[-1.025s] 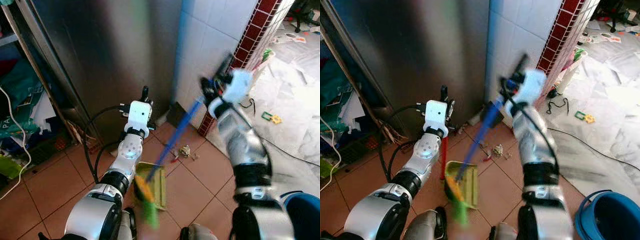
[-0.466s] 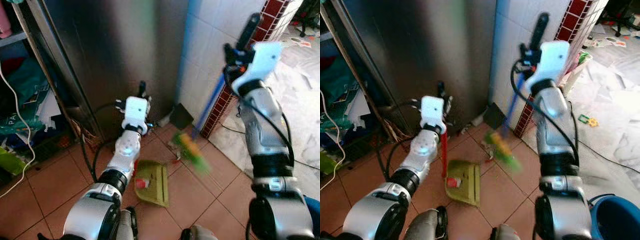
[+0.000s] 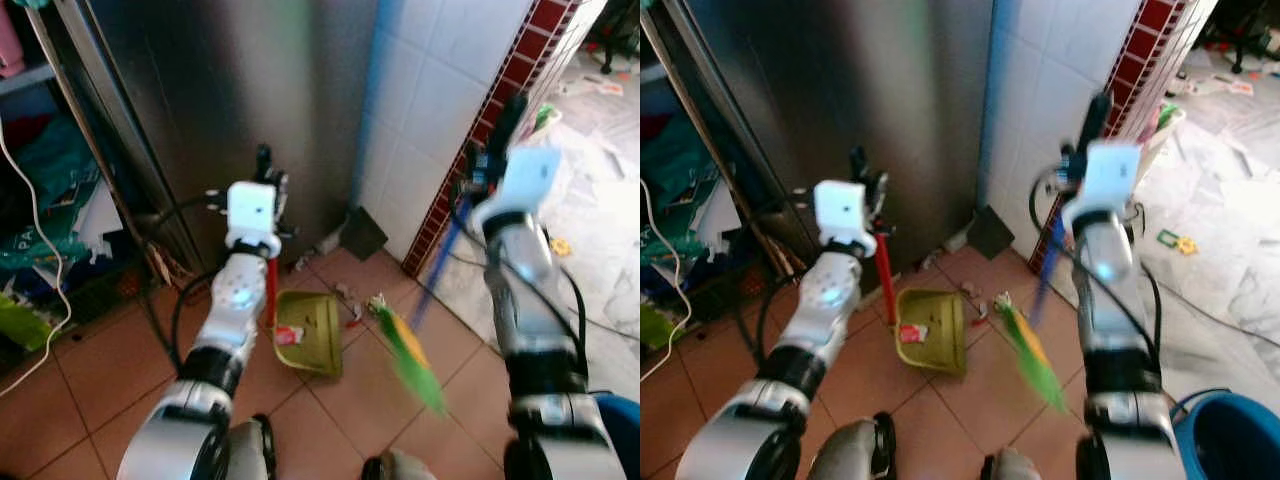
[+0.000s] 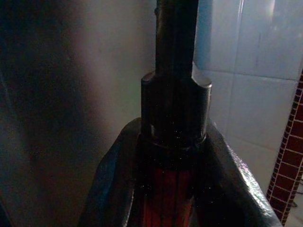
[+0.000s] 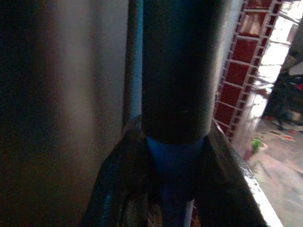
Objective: Sweep floor
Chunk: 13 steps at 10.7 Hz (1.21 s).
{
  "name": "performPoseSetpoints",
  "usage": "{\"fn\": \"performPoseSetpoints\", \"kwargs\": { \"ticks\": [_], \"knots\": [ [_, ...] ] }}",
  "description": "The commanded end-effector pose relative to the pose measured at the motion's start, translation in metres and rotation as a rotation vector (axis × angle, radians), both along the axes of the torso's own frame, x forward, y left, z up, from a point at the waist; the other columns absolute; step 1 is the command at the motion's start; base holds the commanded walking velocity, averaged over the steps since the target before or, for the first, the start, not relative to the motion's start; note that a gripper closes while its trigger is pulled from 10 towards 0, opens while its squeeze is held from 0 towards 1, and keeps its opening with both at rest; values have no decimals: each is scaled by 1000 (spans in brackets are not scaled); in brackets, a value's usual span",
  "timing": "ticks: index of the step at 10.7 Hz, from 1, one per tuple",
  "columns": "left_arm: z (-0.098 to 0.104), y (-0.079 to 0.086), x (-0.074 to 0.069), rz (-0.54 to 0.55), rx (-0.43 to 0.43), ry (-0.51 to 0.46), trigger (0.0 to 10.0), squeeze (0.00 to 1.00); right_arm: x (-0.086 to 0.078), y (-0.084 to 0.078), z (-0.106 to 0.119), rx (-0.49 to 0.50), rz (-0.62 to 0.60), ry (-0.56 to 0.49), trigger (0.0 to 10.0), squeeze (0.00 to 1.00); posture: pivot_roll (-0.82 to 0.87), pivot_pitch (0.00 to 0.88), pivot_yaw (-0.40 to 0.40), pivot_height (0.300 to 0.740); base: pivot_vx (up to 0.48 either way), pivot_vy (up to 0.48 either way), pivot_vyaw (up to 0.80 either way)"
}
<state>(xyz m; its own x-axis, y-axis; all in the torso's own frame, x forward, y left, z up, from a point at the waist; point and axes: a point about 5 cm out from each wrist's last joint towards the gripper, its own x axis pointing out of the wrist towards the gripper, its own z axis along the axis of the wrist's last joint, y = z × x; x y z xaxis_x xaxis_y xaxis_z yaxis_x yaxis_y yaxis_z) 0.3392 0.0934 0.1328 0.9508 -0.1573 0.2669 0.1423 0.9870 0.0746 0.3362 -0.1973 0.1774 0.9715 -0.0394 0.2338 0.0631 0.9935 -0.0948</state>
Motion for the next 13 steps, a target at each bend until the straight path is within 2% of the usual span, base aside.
{"fn": "performPoseSetpoints", "kwargs": {
  "ticks": [1, 2, 5, 7, 9, 11, 13],
  "knots": [
    [13, 0, 0, -7, -14, -49, 10000, 0, -3, 0, 16, -20, -14, -83, 10000, 0, -82, 34, -5, 740, 0, 0, 0],
    [10, 4, -6, 4, -22, -29, 10000, 0, -7, 2, 4, -20, -36, -56, 10000, 0, -82, 24, 2, 740, 0, 0, 0],
    [2, 31, -28, 66, 3, 9, 10000, 0, -20, 10, -22, -25, -66, 10, 10000, 0, -75, 0, 20, 740, 0, 0, 0],
    [5, 45, -29, 79, 40, 5, 10000, 0, -21, 3, -29, -31, -113, 17, 10000, 0, -66, 0, 26, 740, 0, 0, 0],
    [6, 56, -24, 113, 61, 21, 10000, 0, -20, 1, -30, -32, -144, 18, 10000, 0, -37, 0, 34, 740, 0, 0, 0],
    [7, 57, -27, 115, 77, 15, 10000, 0, -24, 10, -38, -25, -98, 45, 10000, 0, -44, 0, 15, 740, 0, 0, 0],
    [2, 56, -30, 118, 39, 42, 10000, 0, -22, 14, -37, -27, -68, 42, 10000, 0, -67, 0, 24, 740, 0, 0, -203]
  ]
}}
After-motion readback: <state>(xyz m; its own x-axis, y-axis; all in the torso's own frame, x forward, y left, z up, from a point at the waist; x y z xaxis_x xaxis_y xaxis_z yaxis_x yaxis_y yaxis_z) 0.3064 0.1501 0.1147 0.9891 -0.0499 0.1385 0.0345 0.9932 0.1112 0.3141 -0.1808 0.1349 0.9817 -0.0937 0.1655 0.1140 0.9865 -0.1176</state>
